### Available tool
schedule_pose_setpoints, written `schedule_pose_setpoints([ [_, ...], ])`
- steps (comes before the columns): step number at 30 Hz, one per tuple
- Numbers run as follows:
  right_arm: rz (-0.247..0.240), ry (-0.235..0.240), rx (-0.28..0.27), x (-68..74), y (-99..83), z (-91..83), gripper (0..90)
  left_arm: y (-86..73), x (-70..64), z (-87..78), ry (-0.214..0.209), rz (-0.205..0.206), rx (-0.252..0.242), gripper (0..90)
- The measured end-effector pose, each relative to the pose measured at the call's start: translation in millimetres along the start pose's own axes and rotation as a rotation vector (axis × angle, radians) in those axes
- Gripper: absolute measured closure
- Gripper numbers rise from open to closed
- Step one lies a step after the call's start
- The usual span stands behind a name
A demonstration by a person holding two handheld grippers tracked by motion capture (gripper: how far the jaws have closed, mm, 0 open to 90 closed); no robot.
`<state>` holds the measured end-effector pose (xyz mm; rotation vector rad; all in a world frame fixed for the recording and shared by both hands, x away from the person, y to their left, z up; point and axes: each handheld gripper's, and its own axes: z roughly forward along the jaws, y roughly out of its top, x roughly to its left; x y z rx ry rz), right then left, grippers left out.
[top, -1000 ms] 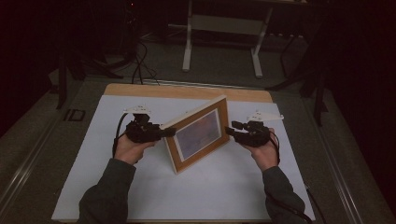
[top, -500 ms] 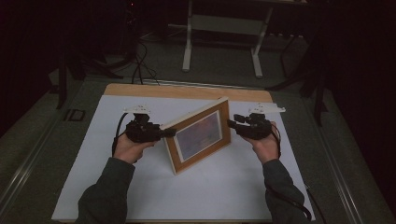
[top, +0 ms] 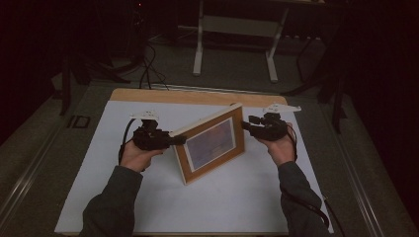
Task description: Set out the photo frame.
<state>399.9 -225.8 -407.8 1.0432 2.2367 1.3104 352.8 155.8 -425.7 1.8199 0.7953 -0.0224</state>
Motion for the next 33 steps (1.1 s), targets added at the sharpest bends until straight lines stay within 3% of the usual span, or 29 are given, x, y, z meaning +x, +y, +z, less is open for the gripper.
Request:
schedule_pose_setpoints([
  [9, 0.011, -0.004, 0.005, -4.2, 3.4, 6.5, 52.2, 0.3, 2.6, 0.7, -0.013, 0.002, -0.001, 71.9],
  [13, 0.029, 0.008, 0.000, -5.5, 4.9, 11.1, 49.7, 0.7, 4.1, 1.2, -0.020, 0.003, -0.001, 71.9],
  [21, 0.021, 0.039, 0.017, -9.8, 6.8, 16.8, 47.8, 1.9, 6.5, 1.7, -0.031, 0.006, 0.002, 71.9],
  [23, 0.020, 0.056, 0.017, -11.3, 8.3, 19.8, 43.0, 3.8, 9.5, 2.6, -0.044, 0.009, 0.010, 71.8],
  [33, 0.004, 0.078, 0.040, -10.5, 13.8, 29.8, 35.1, 6.8, 15.0, 5.5, -0.072, 0.017, 0.016, 71.8],
])
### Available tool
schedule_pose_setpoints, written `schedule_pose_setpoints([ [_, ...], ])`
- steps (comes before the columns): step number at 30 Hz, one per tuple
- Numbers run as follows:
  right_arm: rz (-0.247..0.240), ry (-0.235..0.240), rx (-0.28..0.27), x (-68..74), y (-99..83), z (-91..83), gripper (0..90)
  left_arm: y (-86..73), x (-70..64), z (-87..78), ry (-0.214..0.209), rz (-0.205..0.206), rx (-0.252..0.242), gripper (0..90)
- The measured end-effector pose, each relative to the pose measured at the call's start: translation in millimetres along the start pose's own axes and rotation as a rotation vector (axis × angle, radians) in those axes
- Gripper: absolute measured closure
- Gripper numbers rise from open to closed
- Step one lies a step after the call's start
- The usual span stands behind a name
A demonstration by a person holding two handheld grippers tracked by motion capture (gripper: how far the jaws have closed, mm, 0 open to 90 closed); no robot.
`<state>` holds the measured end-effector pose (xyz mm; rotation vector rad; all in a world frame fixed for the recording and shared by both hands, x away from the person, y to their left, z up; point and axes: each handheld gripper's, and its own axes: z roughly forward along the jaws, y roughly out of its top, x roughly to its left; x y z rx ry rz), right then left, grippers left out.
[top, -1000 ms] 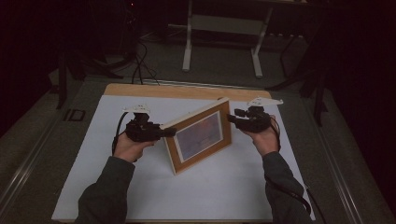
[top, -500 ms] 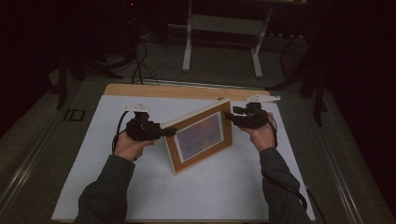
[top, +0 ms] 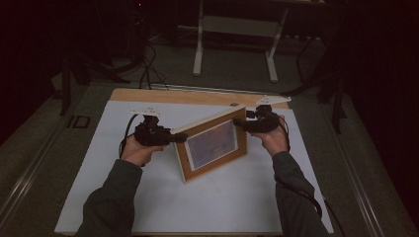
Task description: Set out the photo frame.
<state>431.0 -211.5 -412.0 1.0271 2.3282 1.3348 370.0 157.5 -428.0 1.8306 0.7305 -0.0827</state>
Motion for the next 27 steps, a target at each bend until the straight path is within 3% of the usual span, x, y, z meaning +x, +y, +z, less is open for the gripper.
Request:
schedule_pose_setpoints([
  [12, -0.008, 0.061, 0.045, -9.7, 2.6, 8.2, 32.2, 3.9, 3.7, 2.7, -0.013, 0.019, 0.012, 71.8],
  [13, 0.002, 0.086, 0.041, -12.1, 0.7, 10.4, 31.7, 4.1, 4.3, 2.7, -0.013, 0.019, 0.013, 71.8],
  [18, 0.011, 0.090, 0.031, -13.9, -0.7, 9.0, 35.1, 4.2, 3.7, 3.0, -0.004, 0.022, 0.011, 71.9],
  [19, 0.032, 0.096, 0.019, -17.1, -2.3, 6.7, 38.5, 4.5, 3.0, 3.7, 0.009, 0.024, 0.011, 71.9],
  [27, 0.024, 0.083, 0.022, -17.5, -5.1, 2.2, 42.7, 5.5, 2.4, 6.0, 0.038, 0.028, 0.010, 72.1],
])
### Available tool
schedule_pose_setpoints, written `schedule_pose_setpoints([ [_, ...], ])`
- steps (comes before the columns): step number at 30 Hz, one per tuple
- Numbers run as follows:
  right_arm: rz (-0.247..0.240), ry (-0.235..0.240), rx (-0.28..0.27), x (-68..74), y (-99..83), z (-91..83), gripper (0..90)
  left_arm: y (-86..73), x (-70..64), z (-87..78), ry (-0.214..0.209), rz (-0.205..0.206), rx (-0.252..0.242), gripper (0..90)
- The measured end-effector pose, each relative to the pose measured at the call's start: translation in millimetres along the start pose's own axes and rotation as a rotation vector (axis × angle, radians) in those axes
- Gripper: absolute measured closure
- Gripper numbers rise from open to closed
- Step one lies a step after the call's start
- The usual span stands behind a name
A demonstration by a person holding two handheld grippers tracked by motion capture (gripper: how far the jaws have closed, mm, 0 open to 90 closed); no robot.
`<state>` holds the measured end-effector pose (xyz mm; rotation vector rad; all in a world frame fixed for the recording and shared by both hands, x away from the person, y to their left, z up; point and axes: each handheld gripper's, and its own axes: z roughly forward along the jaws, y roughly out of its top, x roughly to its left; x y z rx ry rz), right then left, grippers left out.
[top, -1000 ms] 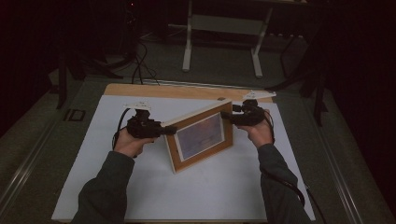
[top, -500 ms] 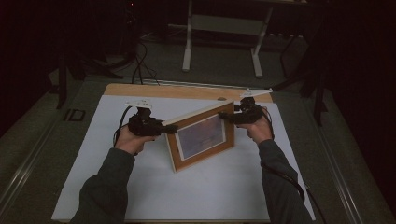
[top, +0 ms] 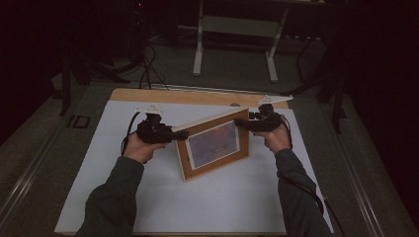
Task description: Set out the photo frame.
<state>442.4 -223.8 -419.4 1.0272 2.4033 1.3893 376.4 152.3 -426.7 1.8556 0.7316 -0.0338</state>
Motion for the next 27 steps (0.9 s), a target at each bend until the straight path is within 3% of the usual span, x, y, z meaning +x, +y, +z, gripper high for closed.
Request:
schedule_pose_setpoints([
  [10, -0.009, -0.004, 0.001, -2.2, -4.9, -6.6, 50.2, 1.3, -3.4, 2.5, 0.061, 0.013, 0.006, 72.2],
  [21, 0.001, -0.007, -0.010, -5.2, -8.1, -10.8, 56.9, 1.6, -3.5, 3.6, 0.071, 0.014, 0.005, 72.0],
  [22, 0.005, -0.012, -0.012, -5.9, -9.0, -12.2, 61.3, 1.8, -3.9, 4.3, 0.076, 0.014, 0.005, 71.7],
  [27, 0.003, -0.021, -0.015, -5.1, -9.7, -13.0, 61.7, 2.4, -6.5, 6.3, 0.104, 0.007, 0.005, 68.2],
])
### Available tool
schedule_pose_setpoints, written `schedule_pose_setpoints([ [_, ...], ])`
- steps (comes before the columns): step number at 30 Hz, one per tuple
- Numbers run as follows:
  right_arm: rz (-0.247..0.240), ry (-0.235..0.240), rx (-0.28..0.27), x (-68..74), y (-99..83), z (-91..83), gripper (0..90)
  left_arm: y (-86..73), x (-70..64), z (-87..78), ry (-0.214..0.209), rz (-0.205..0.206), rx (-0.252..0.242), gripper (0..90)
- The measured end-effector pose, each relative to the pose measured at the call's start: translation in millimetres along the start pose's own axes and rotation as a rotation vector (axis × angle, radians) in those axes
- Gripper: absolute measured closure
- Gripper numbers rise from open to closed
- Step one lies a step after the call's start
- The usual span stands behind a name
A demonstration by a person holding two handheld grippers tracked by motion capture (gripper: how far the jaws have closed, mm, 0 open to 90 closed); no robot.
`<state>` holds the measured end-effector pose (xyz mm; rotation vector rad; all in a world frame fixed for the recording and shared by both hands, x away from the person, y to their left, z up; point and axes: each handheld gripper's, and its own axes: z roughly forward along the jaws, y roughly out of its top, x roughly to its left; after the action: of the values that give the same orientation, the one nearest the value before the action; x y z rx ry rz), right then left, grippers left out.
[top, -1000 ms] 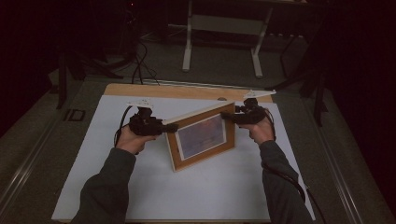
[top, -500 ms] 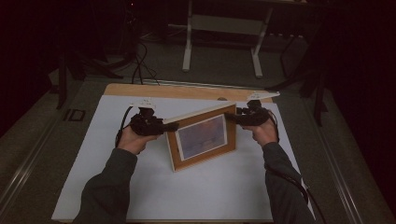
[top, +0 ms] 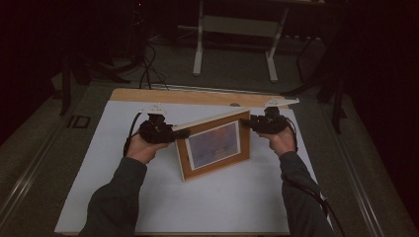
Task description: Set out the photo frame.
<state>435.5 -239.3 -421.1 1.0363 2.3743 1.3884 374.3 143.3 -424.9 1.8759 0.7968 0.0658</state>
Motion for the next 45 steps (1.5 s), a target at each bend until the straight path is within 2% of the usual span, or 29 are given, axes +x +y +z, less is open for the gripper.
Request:
schedule_pose_setpoints([
  [5, -0.001, -0.008, 0.005, 1.1, 0.5, -0.4, 61.8, -0.4, -2.2, -3.3, 0.028, 0.005, -0.005, 65.8],
  [7, -0.001, -0.011, 0.004, 1.5, 0.4, -0.4, 61.8, -1.7, -4.8, -9.0, 0.048, 0.004, -0.026, 66.4],
  [13, 0.006, -0.030, 0.000, 4.3, -0.5, -0.7, 61.9, -8.4, -10.5, -18.2, 0.097, 0.011, -0.044, 67.5],
  [19, 0.010, -0.047, 0.001, 6.8, -0.9, -1.4, 61.9, -10.7, -10.1, -20.2, 0.097, -0.006, -0.052, 69.2],
  [45, 0.043, -0.091, -0.003, 16.3, -9.7, -12.0, 61.8, -9.7, -2.7, -13.8, 0.095, -0.005, -0.088, 66.5],
])
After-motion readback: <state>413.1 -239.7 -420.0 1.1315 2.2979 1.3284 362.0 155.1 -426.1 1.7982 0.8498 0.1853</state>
